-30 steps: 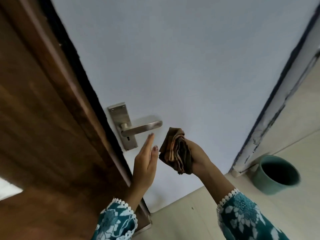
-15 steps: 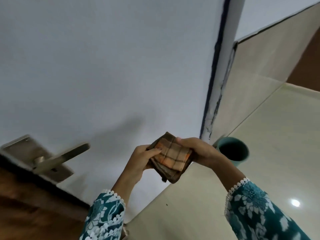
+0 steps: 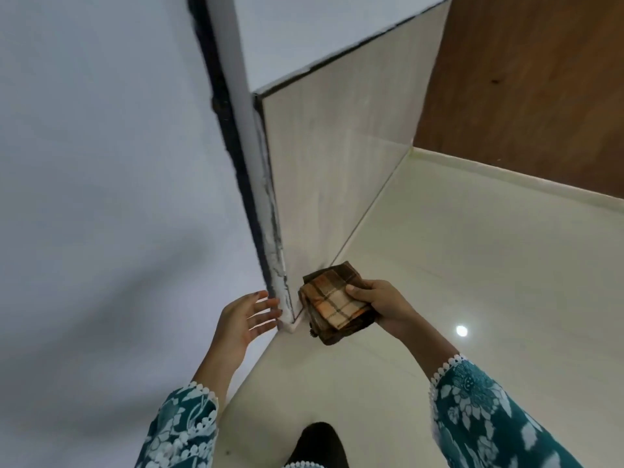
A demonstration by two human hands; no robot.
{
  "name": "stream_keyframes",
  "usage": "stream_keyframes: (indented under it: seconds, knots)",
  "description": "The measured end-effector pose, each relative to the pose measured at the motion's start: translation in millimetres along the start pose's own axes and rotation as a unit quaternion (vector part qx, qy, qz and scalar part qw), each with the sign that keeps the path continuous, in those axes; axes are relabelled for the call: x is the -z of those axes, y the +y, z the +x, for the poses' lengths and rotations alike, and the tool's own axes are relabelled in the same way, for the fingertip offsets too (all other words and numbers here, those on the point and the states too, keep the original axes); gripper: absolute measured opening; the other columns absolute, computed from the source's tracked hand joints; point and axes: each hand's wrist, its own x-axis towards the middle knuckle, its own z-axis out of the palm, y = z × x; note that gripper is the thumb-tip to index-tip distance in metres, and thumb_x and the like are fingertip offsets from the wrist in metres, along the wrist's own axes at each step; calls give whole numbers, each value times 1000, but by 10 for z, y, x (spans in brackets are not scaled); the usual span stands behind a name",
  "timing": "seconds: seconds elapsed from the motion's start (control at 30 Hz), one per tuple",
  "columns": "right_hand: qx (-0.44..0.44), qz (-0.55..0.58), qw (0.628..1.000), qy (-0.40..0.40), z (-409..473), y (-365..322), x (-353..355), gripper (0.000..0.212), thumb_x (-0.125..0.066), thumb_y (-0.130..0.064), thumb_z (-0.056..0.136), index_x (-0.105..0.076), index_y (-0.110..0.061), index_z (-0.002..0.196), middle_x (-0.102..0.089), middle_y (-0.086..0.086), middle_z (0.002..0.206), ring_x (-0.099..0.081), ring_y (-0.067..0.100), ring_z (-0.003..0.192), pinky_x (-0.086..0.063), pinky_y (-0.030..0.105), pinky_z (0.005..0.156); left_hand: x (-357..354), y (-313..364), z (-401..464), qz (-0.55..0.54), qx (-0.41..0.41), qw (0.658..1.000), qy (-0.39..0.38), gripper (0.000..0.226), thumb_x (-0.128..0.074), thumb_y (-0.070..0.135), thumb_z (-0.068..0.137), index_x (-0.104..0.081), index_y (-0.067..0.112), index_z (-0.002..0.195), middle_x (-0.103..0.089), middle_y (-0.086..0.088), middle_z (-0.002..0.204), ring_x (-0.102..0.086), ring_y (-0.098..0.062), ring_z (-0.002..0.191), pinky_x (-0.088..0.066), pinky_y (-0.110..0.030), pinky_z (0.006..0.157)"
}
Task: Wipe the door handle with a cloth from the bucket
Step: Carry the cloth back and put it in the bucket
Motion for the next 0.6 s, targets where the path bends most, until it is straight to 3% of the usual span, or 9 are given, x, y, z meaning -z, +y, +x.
stream_keyframes:
  seconds: [0.13, 0.27, 0.33, 0.53, 0.6]
  knots:
    - [-21, -53, 994, 93, 577, -3, 701, 27, -65, -12, 87, -67, 6, 107, -69, 21, 100, -66, 32, 90, -53, 44, 87, -565, -192, 675, -1, 54, 998, -14, 21, -49, 14, 95, -62, 1, 106, -68, -21, 99, -66, -35, 85, -53, -41, 80]
    - [-40, -132, 979, 148, 1212, -19, 1274, 5, -68, -19, 84, -69, -15, 81, -72, 14, 92, -68, 31, 91, -56, 41, 85, -1193, -334, 1425, -38, 113, 993, -22, 20, -49, 15, 95, -59, 3, 109, -70, -17, 94, -67, -30, 79, -52, -37, 67]
    - [-65, -154, 971, 169, 1533, -32, 1494, 6, -68, -19, 83, -67, -18, 77, -72, 12, 89, -68, 30, 90, -56, 38, 82, -1516, -356, 1777, -48, 142, 989, -7, 24, -49, 16, 96, -56, 3, 114, -68, -17, 97, -66, -32, 83, -51, -38, 69]
    - [-120, -176, 964, 161, 2427, -134, 1857, 8, -65, -20, 85, -67, -14, 90, -70, 8, 89, -64, 24, 83, -49, 28, 67, -2125, -434, 2558, -71, 174, 981, 36, 29, -47, 17, 97, -53, 3, 121, -68, -17, 101, -66, -33, 88, -52, -38, 71]
    - [-137, -197, 960, 141, 2766, -123, 1918, 5, -64, -20, 85, -66, -16, 89, -70, 7, 88, -65, 25, 83, -52, 31, 70, -2211, -484, 2741, -78, 184, 978, 65, 28, -47, 19, 97, -54, 4, 120, -68, -16, 100, -66, -32, 87, -53, -38, 72]
